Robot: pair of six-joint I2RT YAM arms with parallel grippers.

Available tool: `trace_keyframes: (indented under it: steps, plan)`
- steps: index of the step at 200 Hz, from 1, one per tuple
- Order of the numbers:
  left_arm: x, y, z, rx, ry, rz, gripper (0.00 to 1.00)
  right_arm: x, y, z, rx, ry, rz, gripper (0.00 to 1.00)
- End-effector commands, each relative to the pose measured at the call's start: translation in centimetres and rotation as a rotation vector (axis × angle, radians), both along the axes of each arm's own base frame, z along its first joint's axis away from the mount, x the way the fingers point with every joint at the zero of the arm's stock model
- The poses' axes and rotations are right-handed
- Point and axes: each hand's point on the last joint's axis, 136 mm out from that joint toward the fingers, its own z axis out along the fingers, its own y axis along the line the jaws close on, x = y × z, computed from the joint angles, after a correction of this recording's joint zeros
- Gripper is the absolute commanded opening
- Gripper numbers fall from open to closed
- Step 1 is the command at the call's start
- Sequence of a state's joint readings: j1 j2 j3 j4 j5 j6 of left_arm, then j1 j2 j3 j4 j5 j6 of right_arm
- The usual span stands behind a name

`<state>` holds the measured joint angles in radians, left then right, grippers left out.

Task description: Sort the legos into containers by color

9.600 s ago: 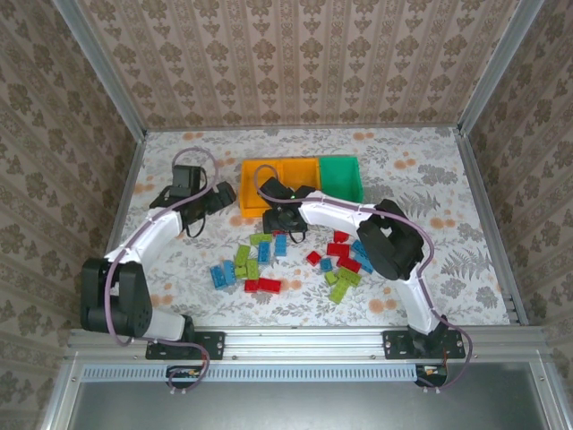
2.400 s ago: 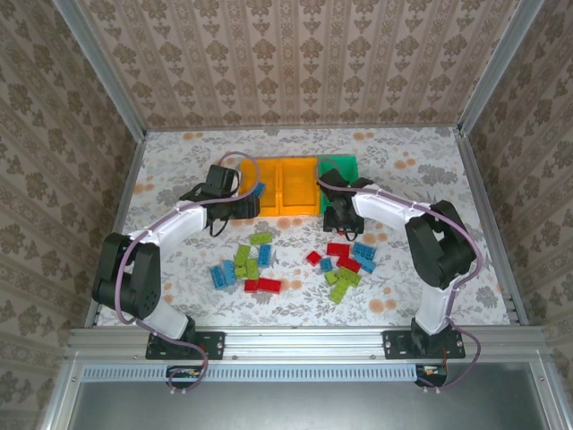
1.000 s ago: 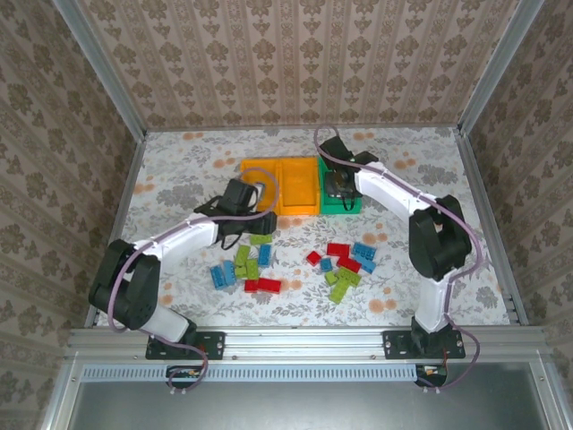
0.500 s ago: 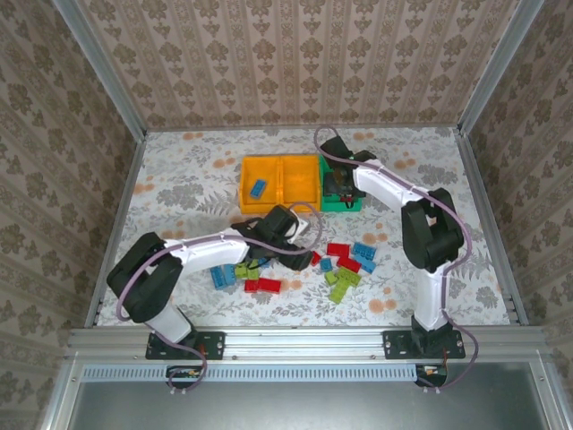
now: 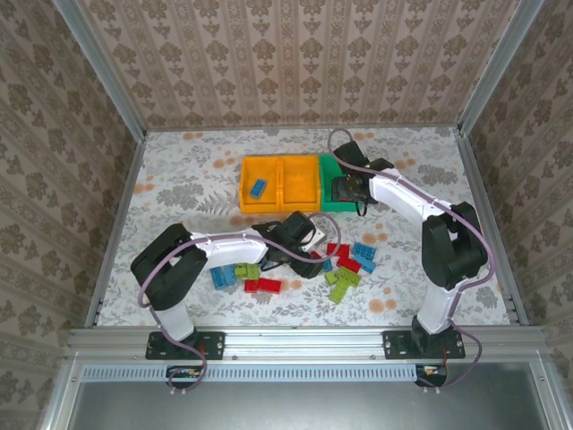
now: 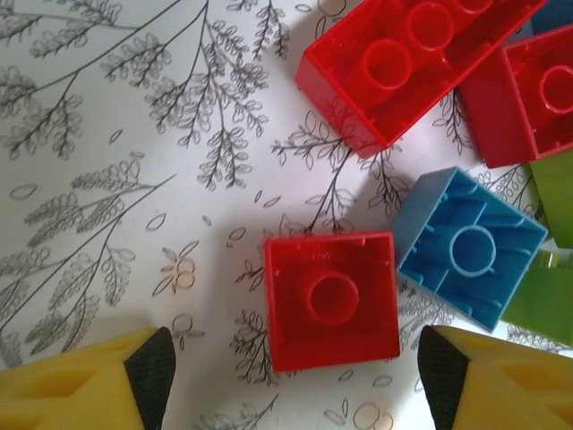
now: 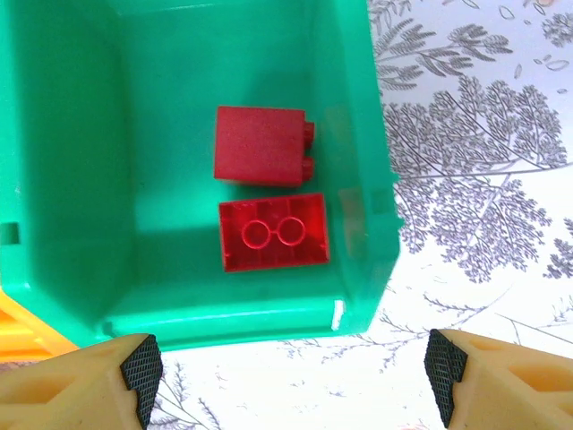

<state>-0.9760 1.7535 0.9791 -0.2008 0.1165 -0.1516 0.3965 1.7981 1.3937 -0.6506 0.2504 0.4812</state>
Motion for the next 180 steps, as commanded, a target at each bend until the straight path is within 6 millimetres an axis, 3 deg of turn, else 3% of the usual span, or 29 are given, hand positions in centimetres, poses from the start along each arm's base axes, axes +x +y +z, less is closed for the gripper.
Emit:
trace_keyframes:
  steps: [1,31,88,112,143,180]
  plan:
    - [0.1,-1.2,-0.1,0.015,-0.015,-0.049,0.73,-0.7,-0.5,1.4,0.021,-0.032,-0.007,0.81]
    - [0.2,-1.6,-0.5,0.016,-0.015,-0.057,0.68,-1.9,-1.7,1.4,0.015,-0.030,-0.028,0.82]
    - [1.0,-1.9,0.1,0.020,-0.035,-0.039,0.36,-4.8,-3.8,-0.3,0.006,0.001,-0.083,0.84]
    - [2.0,-1.5,1.9,0.008,-0.079,-0.010,0.32,-5.7,-4.3,-0.6,0.006,0.002,-0.096,0.84]
    - [4.3,-2.0,5.9,-0.051,-0.147,0.011,0.31,-6.8,-4.7,-0.8,0.022,-0.010,-0.114,0.84]
    - [8.3,-3.9,10.3,-0.170,-0.170,0.008,0.31,-8.6,-2.4,-1.5,0.081,0.002,-0.036,0.81]
